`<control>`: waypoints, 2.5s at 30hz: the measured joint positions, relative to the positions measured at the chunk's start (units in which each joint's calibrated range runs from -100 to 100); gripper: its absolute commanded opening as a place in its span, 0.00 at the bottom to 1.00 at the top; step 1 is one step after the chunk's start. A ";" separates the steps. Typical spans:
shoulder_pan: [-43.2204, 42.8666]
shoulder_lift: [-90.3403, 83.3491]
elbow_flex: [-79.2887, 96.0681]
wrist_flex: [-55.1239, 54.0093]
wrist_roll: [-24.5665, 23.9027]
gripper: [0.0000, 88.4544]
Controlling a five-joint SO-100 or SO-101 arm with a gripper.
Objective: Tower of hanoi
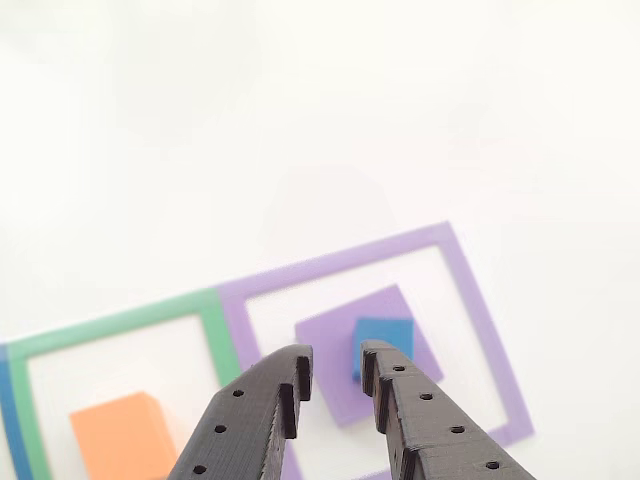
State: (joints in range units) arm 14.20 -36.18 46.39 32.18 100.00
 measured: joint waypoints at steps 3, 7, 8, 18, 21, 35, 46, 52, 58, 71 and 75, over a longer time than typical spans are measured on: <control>-1.39 -3.46 -9.23 17.17 0.00 0.00; -5.40 -5.57 -23.15 39.33 0.00 0.00; -6.06 -6.08 -25.94 43.74 0.00 0.00; -16.13 -8.86 -36.90 60.03 -0.39 0.00; -19.81 -9.20 -36.64 60.75 0.00 0.00; -29.47 -12.49 -23.41 54.17 0.00 0.27; -31.11 -16.12 10.53 15.65 0.00 0.35; -31.68 -12.92 24.19 -6.82 0.00 0.37; -32.01 -2.11 35.94 -34.99 -0.39 0.38; -33.65 32.59 34.29 -74.96 -0.39 0.37; -33.89 41.20 28.72 -78.89 0.00 0.36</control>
State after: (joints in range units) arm -19.69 5.02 75.11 -46.71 100.00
